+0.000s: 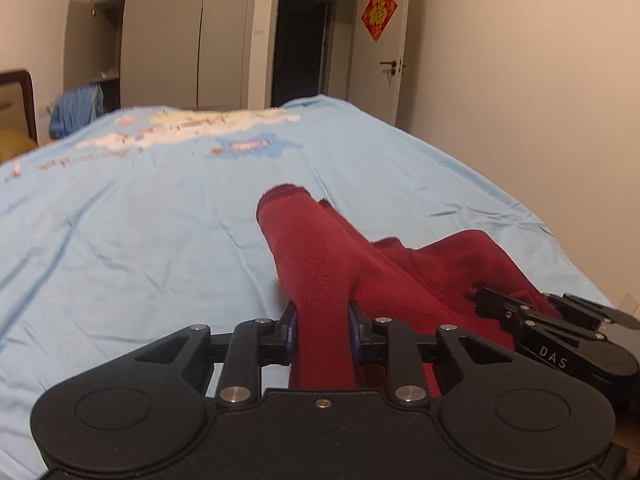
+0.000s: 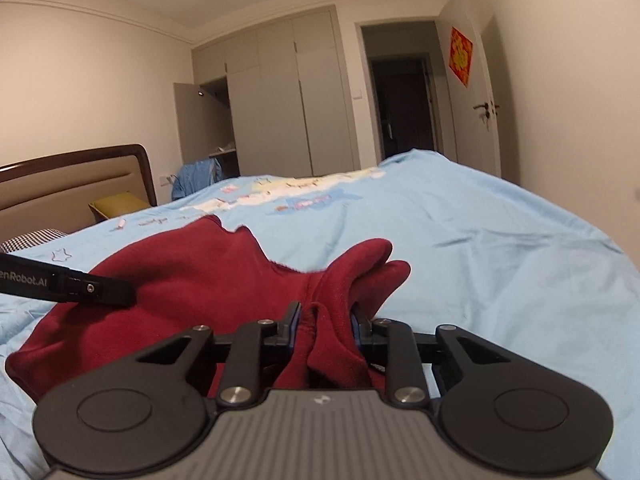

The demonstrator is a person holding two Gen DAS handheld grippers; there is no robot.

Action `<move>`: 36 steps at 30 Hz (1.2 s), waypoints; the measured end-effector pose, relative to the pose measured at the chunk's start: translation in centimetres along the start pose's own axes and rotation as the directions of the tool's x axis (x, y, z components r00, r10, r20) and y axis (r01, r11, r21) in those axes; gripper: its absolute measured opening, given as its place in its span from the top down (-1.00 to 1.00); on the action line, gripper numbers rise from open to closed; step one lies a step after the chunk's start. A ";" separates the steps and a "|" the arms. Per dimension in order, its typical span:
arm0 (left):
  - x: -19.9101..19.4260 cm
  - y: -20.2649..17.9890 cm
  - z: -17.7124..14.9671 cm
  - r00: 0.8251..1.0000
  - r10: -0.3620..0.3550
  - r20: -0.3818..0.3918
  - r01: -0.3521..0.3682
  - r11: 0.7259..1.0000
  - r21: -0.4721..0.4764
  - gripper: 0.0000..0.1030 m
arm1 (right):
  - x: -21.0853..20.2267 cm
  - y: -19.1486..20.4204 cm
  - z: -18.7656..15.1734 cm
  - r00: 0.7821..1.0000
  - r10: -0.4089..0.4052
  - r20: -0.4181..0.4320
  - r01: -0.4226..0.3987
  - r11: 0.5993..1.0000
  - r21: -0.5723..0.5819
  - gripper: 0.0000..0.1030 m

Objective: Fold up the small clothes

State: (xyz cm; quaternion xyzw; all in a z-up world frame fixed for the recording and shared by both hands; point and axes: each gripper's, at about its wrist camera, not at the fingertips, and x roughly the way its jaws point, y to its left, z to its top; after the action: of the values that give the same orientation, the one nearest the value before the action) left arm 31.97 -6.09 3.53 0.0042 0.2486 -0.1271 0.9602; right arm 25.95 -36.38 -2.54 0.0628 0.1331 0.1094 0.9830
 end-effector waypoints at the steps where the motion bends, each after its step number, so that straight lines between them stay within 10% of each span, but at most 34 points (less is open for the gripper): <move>1: -0.1 0.2 0.3 1.000 0.016 0.013 -0.016 1.000 0.012 0.49 | 0.3 0.6 0.4 1.000 0.010 0.008 -0.010 1.000 -0.008 0.48; 16: 0.2 10.2 1.9 0.943 0.312 0.116 -0.310 0.950 -0.035 0.47 | 12.4 11.3 4.9 0.984 0.177 0.013 -0.174 0.977 -0.119 0.48; 36: 4.2 13.0 -1.0 0.942 0.332 -0.055 -0.335 0.938 -0.083 0.32 | 15.9 10.9 1.4 0.984 0.132 -0.120 -0.142 0.986 -0.085 0.19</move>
State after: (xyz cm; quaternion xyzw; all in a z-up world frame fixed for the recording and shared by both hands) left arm 38.25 5.53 -0.14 0.0050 0.2692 0.0490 0.9618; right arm 39.09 -22.31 -3.50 0.0197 0.1794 0.1863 0.9658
